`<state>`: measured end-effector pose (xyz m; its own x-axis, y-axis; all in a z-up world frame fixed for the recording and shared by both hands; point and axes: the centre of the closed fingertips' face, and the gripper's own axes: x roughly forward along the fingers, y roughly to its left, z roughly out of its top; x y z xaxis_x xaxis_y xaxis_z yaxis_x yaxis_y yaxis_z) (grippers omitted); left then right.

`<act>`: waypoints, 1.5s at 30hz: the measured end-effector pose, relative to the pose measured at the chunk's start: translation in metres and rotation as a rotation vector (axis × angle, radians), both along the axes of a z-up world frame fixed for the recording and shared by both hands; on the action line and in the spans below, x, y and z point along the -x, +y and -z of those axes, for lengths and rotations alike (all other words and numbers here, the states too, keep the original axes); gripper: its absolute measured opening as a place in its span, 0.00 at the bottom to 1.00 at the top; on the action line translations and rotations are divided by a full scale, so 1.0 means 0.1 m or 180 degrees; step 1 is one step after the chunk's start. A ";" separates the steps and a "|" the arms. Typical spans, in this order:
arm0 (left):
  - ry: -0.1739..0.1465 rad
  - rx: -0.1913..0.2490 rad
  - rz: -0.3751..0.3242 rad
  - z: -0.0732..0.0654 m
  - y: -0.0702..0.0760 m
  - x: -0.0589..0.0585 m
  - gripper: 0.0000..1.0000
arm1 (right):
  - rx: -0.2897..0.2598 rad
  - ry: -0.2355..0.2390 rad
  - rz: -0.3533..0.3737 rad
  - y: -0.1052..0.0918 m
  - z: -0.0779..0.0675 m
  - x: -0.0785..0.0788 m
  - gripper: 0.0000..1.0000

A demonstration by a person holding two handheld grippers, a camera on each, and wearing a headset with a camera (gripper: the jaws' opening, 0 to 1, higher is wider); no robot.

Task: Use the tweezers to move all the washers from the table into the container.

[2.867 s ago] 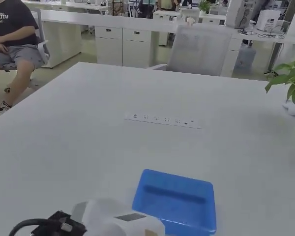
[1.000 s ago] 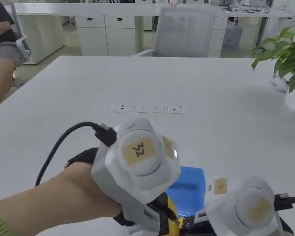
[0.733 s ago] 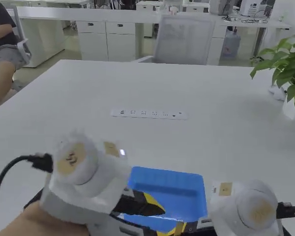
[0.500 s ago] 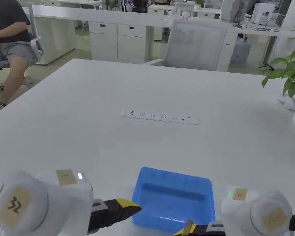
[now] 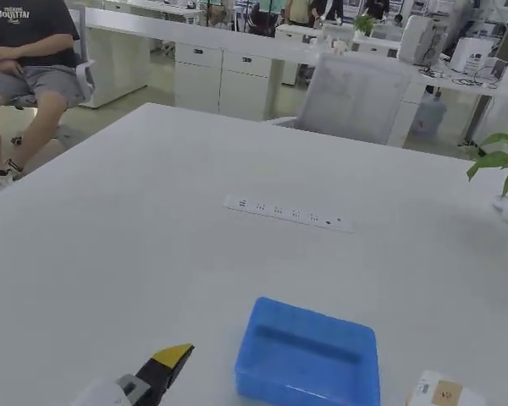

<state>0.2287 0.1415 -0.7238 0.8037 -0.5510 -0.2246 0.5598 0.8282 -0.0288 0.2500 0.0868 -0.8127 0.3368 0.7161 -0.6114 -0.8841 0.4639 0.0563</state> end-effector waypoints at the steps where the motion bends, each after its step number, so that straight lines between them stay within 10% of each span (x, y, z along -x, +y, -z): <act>1: -0.0020 -0.0014 -0.0006 -0.01 0.01 -0.01 0.99 | -0.0011 0.0003 0.0051 -0.01 0.00 -0.02 0.02; 15: -0.0061 0.0022 -0.0118 -0.02 0.09 -0.04 0.97 | -0.0309 0.0334 0.0474 0.04 0.01 -0.19 0.02; 20: -0.0046 0.0047 -0.0105 -0.02 0.09 -0.04 0.96 | -0.0756 0.0593 0.0708 0.03 -0.19 -0.21 0.02; 33: -0.0019 0.0062 -0.0118 -0.01 0.11 -0.04 0.92 | -0.0898 0.0347 0.0786 -0.15 -0.69 -0.50 0.02; 45: -0.0004 0.0082 -0.0117 0.00 0.12 -0.03 0.91 | -0.0742 0.0207 0.1005 -0.34 -0.56 -0.95 0.03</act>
